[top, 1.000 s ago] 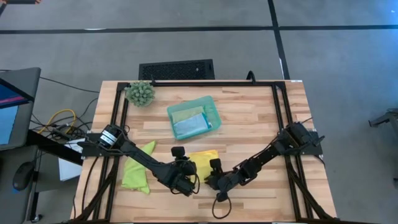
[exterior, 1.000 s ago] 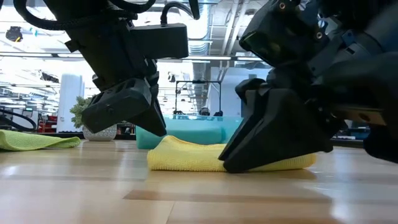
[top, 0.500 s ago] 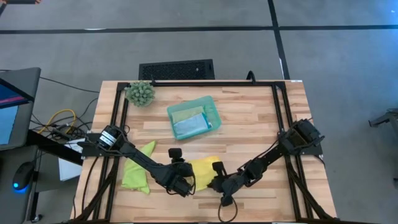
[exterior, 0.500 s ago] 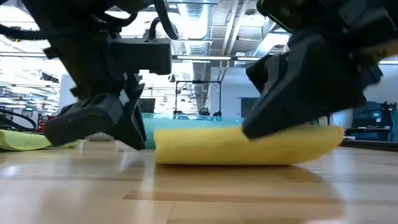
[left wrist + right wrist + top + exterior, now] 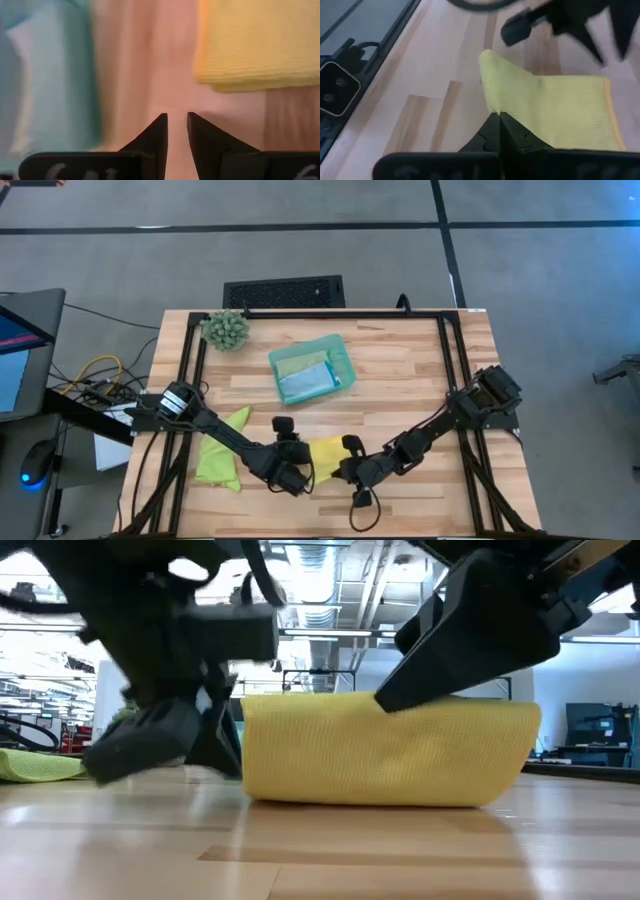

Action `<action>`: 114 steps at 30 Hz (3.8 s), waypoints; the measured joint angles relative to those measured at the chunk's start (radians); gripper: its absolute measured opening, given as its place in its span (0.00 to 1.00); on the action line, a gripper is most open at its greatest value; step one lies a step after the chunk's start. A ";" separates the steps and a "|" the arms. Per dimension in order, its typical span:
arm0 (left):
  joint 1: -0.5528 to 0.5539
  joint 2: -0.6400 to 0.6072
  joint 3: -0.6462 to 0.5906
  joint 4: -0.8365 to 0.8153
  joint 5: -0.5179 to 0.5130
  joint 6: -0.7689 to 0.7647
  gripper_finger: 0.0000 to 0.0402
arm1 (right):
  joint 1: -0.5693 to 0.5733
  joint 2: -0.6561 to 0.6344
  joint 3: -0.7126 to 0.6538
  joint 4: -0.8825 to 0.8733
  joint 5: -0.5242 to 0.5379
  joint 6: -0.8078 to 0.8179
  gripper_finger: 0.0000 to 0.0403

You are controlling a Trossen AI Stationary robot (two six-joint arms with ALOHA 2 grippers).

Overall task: Fold microfiber towels
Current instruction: Fold the yellow towel

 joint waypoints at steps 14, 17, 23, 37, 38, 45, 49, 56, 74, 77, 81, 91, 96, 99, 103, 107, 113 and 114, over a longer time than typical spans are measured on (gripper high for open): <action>-0.072 0.000 0.078 0.138 0.020 0.191 0.03 | 0.010 0.000 0.000 0.001 -0.061 0.002 0.04; -0.073 0.000 0.067 0.162 0.079 0.242 0.01 | 0.010 0.000 0.000 0.002 -0.060 0.002 0.03; -0.077 0.000 0.067 0.258 0.202 0.333 0.01 | 0.007 0.001 0.000 0.001 -0.059 0.009 0.03; -0.065 0.000 0.036 0.348 0.299 0.378 0.00 | 0.007 0.001 0.000 -0.001 -0.057 0.028 0.04; -0.065 0.000 0.026 0.365 0.301 0.387 0.00 | 0.007 0.001 0.000 -0.001 -0.057 0.028 0.04; -0.061 0.000 -0.005 0.403 0.335 0.393 0.00 | 0.009 0.001 0.001 -0.025 -0.085 0.050 0.03; -0.067 0.000 -0.005 0.466 0.405 0.426 0.00 | 0.009 -0.013 0.003 -0.041 -0.138 0.081 0.04; -0.094 -0.004 0.050 0.442 0.337 0.453 0.00 | 0.037 -0.045 0.002 -0.061 -0.157 0.078 0.03; -0.064 0.003 -0.007 0.424 0.230 0.426 0.00 | 0.033 -0.079 0.003 -0.091 -0.164 0.123 0.03; -0.064 0.003 -0.012 0.427 0.242 0.425 0.00 | 0.030 -0.079 0.003 -0.096 -0.164 0.131 0.03; -0.064 0.003 -0.012 0.452 0.244 0.432 0.00 | 0.002 -0.078 0.003 -0.108 -0.165 0.171 0.04; -0.064 0.003 -0.012 0.453 0.244 0.432 0.00 | -0.139 -0.076 0.002 -0.156 -0.210 0.229 0.03; -0.064 0.003 -0.012 0.453 0.244 0.432 0.00 | -0.168 -0.075 0.002 -0.187 -0.218 0.243 0.03; -0.064 0.003 -0.012 0.453 0.244 0.432 0.00 | -0.167 -0.075 0.002 -0.193 -0.221 0.243 0.03; -0.064 0.003 -0.012 0.464 0.244 0.432 0.00 | -0.166 -0.075 0.002 -0.193 -0.220 0.244 0.03; -0.064 0.003 -0.012 0.464 0.244 0.433 0.00 | -0.170 -0.071 0.002 -0.171 -0.216 0.246 0.03; -0.064 0.003 -0.012 0.464 0.242 0.441 0.00 | -0.183 0.016 0.004 -0.115 -0.241 0.247 0.03; -0.064 0.003 -0.012 0.464 0.236 0.441 0.00 | -0.185 0.025 0.004 -0.119 -0.244 0.249 0.03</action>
